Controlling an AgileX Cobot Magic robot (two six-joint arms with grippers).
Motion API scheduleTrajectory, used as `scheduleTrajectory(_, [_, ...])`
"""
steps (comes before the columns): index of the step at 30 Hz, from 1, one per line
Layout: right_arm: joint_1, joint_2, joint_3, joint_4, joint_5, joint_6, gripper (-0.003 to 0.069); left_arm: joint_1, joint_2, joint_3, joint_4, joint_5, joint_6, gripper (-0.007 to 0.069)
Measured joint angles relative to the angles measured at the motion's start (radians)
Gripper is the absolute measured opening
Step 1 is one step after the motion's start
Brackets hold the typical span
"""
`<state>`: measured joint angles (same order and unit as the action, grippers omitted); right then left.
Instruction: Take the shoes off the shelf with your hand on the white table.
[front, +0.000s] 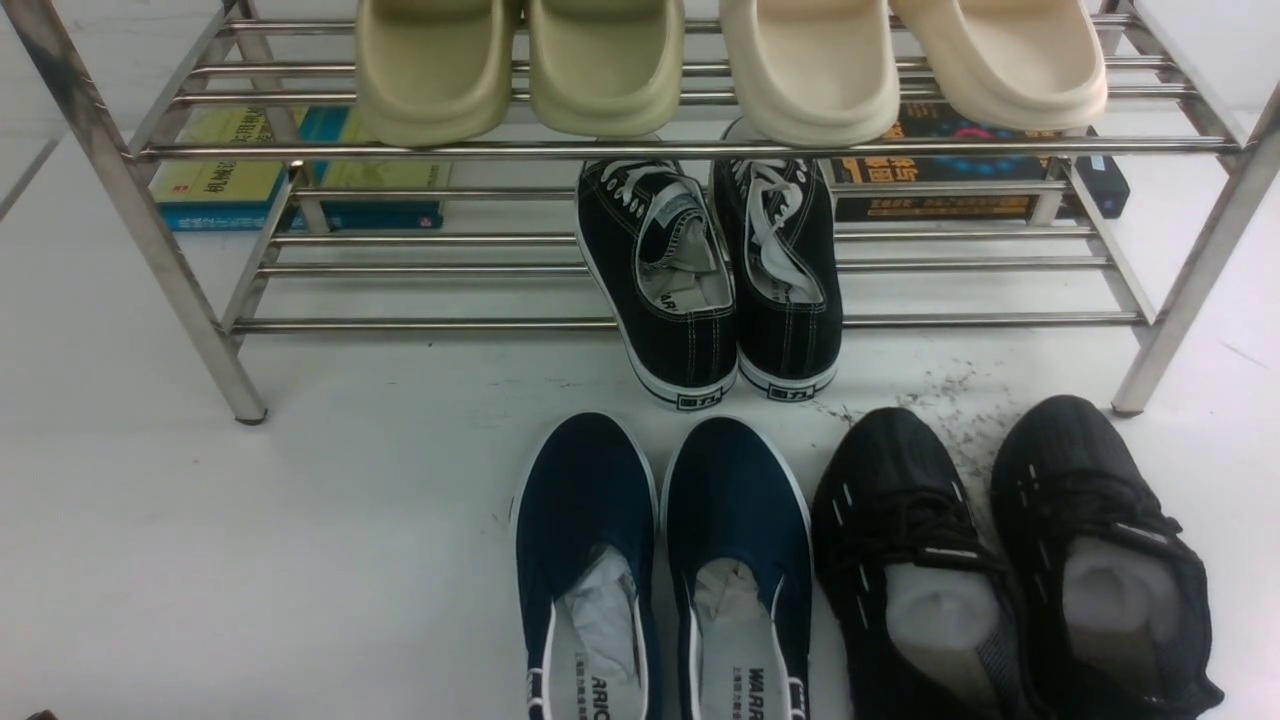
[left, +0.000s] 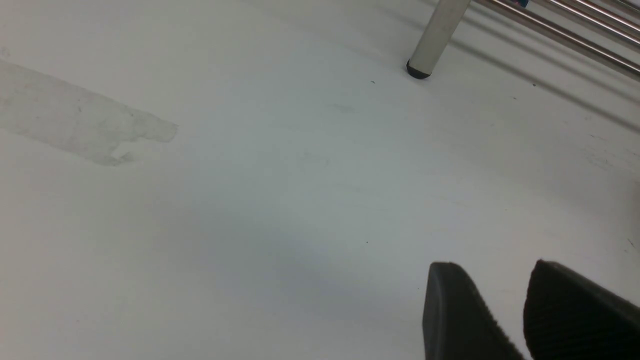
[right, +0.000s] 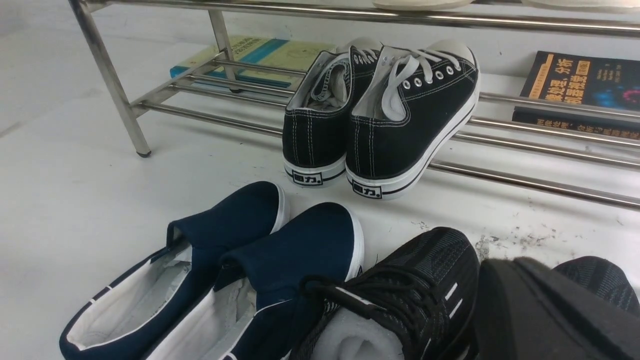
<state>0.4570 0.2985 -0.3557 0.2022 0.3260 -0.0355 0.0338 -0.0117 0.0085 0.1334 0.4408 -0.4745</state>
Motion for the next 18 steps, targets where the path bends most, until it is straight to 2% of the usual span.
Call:
scheduleTrajectory(8, [0.000, -0.033, 0.002, 0.000, -0.006, 0.000, 0.0000, 0.000, 0.000, 0.000, 0.000, 0.000, 0.000, 0.0242])
scheduleTrajectory(13, [-0.015, -0.070, 0.045, -0.052, -0.049, 0.001, 0.0003, 0.000, 0.000, 0.000, 0.000, 0.000, 0.000, 0.0242])
scheduleTrajectory(18, [-0.144, -0.094, 0.158, -0.125, -0.079, 0.046, 0.0006, 0.000, 0.000, 0.000, 0.000, 0.000, 0.000, 0.0242])
